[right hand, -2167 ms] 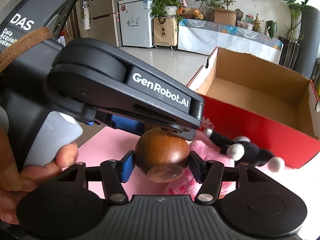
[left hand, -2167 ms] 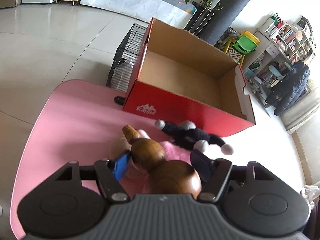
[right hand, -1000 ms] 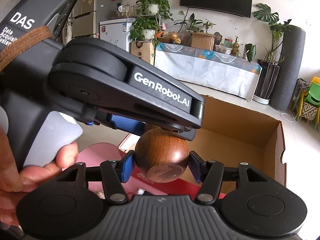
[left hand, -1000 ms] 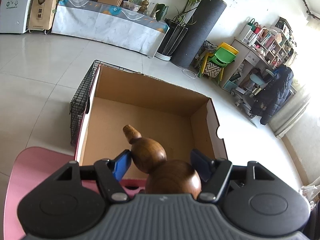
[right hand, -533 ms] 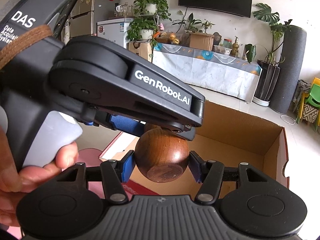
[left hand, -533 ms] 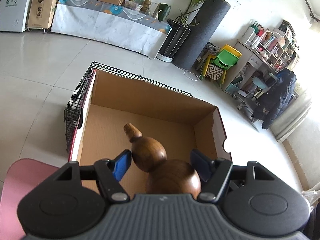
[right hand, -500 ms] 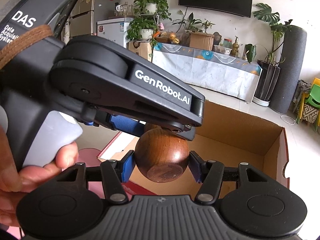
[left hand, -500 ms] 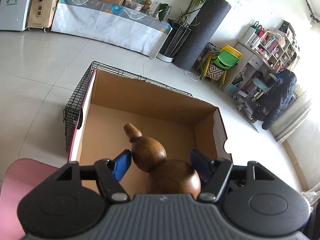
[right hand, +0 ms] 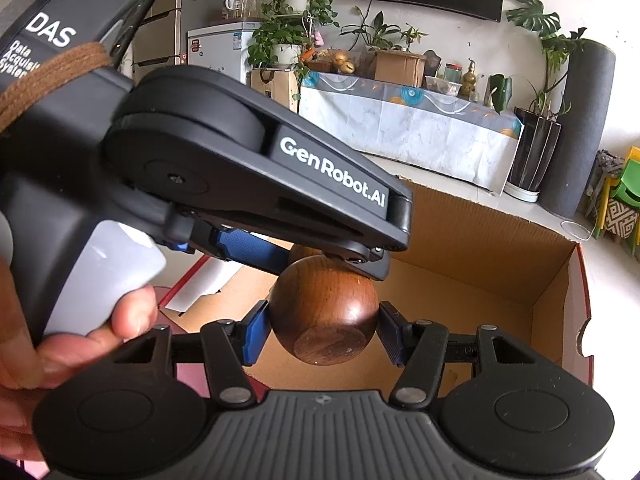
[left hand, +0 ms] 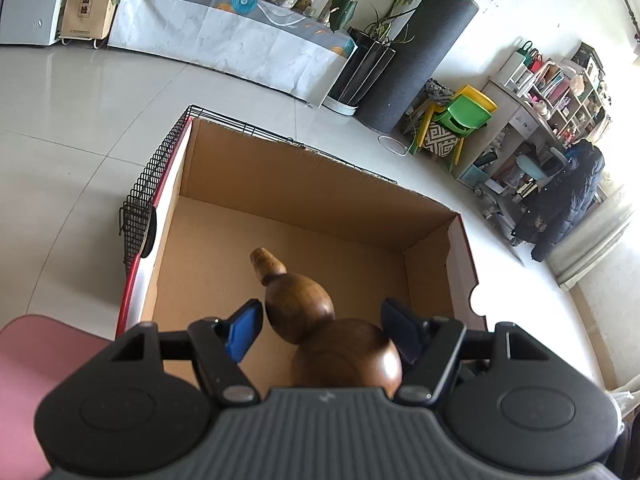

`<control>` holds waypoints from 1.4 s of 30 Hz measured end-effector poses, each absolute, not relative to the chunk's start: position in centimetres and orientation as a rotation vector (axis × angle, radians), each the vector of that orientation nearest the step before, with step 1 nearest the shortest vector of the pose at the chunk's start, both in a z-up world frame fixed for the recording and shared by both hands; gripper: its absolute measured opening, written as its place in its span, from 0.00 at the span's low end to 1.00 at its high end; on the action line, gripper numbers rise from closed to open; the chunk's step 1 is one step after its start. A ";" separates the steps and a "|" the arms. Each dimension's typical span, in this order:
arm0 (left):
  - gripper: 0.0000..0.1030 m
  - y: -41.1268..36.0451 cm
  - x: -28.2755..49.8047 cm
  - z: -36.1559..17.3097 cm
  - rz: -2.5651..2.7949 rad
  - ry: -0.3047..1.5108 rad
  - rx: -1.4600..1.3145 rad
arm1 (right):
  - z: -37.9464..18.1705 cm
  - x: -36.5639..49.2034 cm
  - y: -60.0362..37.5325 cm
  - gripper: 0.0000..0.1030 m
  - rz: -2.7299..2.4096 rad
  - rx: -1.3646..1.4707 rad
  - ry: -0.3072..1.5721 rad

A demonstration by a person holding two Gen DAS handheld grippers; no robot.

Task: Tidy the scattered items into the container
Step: 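Lower the gourd into the shoebox and open the right gripper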

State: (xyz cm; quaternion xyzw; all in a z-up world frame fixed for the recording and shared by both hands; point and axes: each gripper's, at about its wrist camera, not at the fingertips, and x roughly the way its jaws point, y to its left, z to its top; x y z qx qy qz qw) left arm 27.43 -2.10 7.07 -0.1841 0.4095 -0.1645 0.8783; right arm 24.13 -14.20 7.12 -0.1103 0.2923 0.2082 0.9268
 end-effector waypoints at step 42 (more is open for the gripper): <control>0.93 -2.4 28.5 4.9 -0.205 0.916 -0.308 | 5.3 25.2 -15.0 0.62 0.352 -0.164 0.725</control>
